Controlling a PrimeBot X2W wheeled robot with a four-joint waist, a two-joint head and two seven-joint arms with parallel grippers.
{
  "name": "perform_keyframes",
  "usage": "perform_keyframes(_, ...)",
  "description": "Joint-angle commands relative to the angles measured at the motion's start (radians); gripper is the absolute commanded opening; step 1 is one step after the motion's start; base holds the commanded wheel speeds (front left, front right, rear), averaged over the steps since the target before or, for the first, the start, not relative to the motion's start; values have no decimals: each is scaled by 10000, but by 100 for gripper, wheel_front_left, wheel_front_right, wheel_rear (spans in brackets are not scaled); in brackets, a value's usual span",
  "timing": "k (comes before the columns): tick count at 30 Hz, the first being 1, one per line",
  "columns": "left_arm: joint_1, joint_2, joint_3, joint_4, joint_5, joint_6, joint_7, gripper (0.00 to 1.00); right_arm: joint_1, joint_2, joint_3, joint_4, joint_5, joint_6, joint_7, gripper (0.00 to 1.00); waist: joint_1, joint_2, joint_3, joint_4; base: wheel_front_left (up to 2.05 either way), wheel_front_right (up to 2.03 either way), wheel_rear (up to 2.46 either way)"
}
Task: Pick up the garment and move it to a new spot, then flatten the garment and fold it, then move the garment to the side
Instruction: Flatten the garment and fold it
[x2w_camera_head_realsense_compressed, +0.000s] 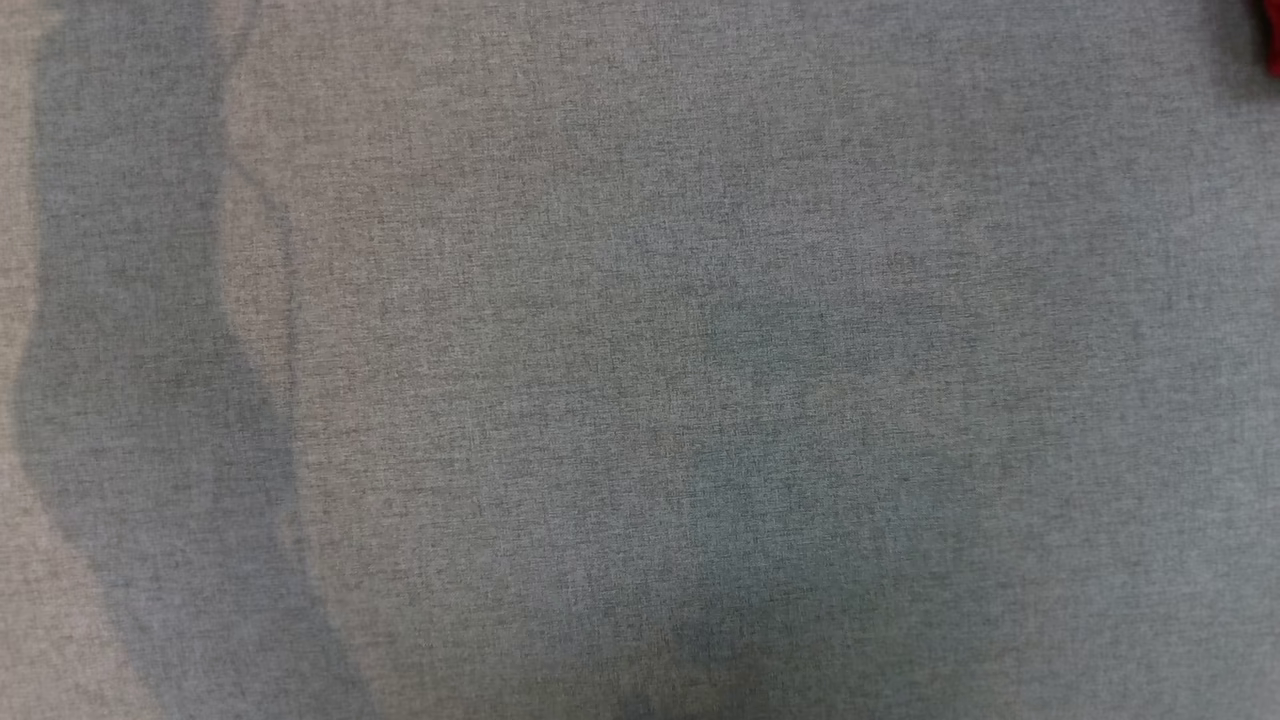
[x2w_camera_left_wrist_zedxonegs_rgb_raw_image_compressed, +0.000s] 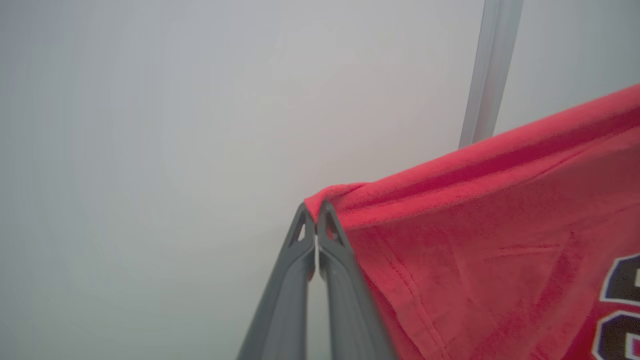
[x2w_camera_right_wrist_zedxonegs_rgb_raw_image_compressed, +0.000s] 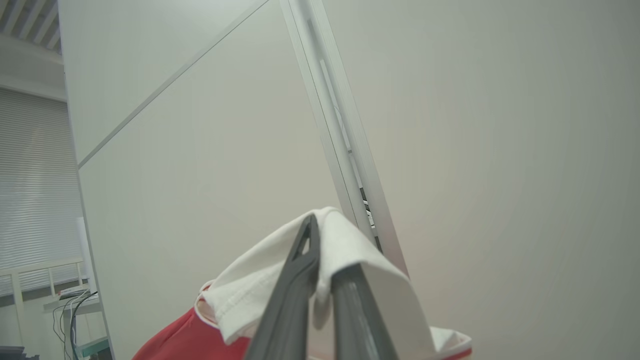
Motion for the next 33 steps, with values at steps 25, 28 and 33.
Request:
perform_keyframes(25, 2451, 415, -2272, 1247, -3934, -188, 3426, 0, 2735, -1435, 4510, -1231, 1844, 1, 111, 0, 0, 0, -901, 177, 0, 0, 0)
perform_keyframes(28, 2954, 652, -2527, 911, -4299, -189, 3752, 0, 3243, -1594, 4819, -1504, 1992, 1, 78, 0, 0, 0, -1208, 154, 0, 0, 0)
perform_keyframes(33, 4345, 1387, -3135, 107, -5114, -190, 4661, 0, 4537, -1943, 5420, -2025, 2384, 1, -122, 0, 0, 0, -2057, 124, 0, 0, 0)
